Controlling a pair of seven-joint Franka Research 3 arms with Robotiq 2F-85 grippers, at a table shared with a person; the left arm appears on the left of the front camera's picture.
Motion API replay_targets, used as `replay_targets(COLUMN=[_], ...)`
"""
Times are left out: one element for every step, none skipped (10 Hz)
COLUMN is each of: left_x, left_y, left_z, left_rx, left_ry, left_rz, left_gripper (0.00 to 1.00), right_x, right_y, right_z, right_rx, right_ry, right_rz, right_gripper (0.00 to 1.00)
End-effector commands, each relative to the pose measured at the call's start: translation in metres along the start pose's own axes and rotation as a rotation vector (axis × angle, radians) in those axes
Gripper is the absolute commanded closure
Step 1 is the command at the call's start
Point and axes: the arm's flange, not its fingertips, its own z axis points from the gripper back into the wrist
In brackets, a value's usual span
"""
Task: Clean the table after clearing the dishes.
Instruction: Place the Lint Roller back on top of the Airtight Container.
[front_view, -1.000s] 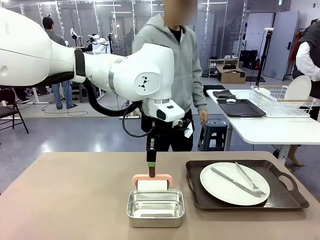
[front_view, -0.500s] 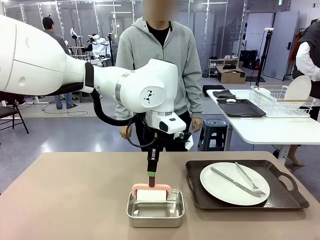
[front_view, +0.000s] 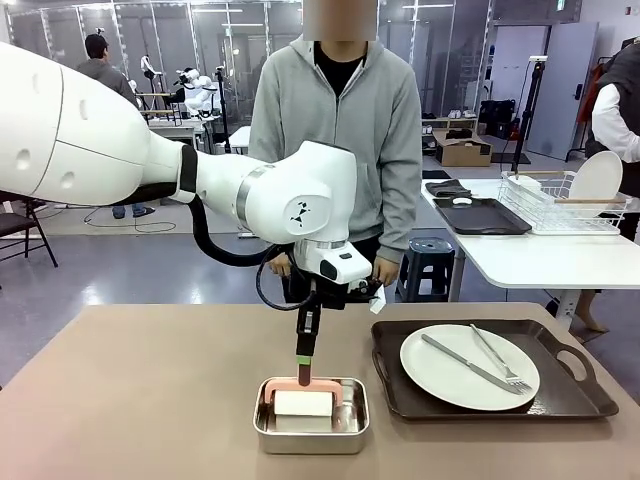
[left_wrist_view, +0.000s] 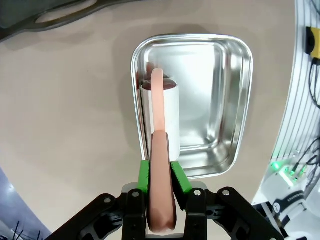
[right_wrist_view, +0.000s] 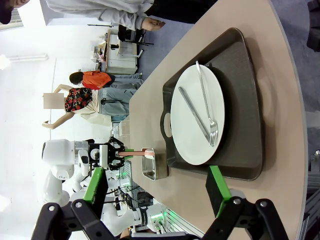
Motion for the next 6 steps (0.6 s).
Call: replay_targets(left_x=[-0.0119, -0.0132, -0.0139, -0.0144, -0.0155, -0.0177], left_y=[0.0171, 0.0185, 0.0189, 0.0195, 0.0188, 0.0167], left_z=[-0.013, -0.0156, -0.0174, -0.0196, -0.0177, -0.0125], left_rx=[0.105, 0.106, 0.098, 0.092, 0.091, 0.092], left_ry=[-0.011, -0.02, -0.02, -0.021, -0.027, -0.027], left_rz=[0.01, 0.008, 0.006, 0.007, 0.005, -0.002], left_gripper=[0.78, 0.78, 0.78, 0.78, 0.78, 0.65], right_x=[-0.0012, -0.0012, -0.0012, -0.0012, -0.0012, -0.0012], right_y=[0.0022, 0.0022, 0.0022, 0.0022, 0.0022, 0.0022], right_z=[0.0014, 0.0014, 0.0014, 0.0014, 0.0014, 0.0014], right_rx=[0.004, 0.004, 0.004, 0.004, 0.004, 0.004], right_ry=[-0.002, -0.002, -0.002, -0.002, -0.002, -0.002], right_rz=[0.004, 0.004, 0.004, 0.004, 0.004, 0.004], right_gripper=[0.0, 0.0, 0.0, 0.0, 0.0, 0.0])
